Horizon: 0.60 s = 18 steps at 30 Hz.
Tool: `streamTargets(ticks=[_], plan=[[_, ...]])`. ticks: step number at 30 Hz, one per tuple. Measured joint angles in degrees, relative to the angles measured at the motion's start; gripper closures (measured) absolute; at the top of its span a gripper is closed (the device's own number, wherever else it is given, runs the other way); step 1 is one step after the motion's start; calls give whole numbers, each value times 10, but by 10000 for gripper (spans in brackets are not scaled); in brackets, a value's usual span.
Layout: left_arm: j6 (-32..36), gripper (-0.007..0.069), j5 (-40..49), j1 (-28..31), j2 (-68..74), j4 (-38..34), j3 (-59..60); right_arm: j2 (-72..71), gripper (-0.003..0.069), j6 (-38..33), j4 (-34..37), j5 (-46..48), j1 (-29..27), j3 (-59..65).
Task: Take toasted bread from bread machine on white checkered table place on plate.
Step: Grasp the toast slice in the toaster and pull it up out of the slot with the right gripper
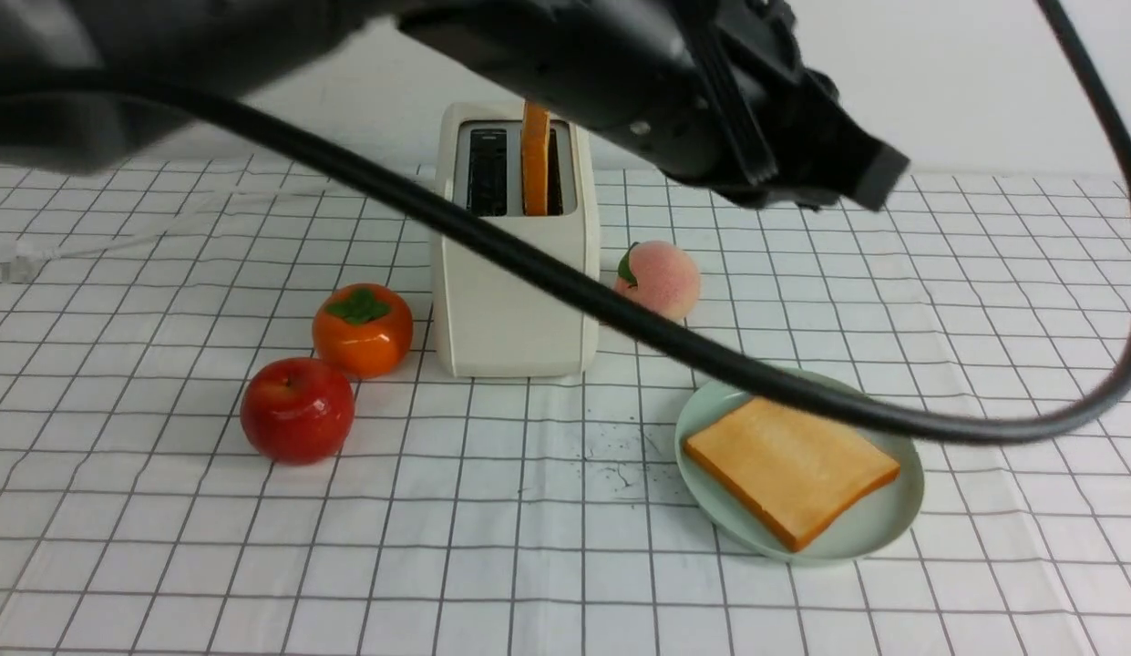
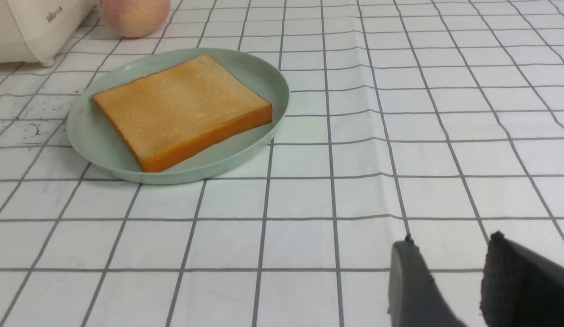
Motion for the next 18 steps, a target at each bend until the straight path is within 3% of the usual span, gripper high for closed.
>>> streamTargets(ticks=[5,6,11,18], plan=[[-116,638,9,0,-137,136,110,0,419,0,0,0,0,0],[-120,638,7,0,-143,136,110,0,419,0,0,0,0,0],[-253,638,-109,0,-320,263,322,0,419,0,0,0,0,0],[-391,638,-245,0,-480,384,562,0,419,0,0,0,0,0]])
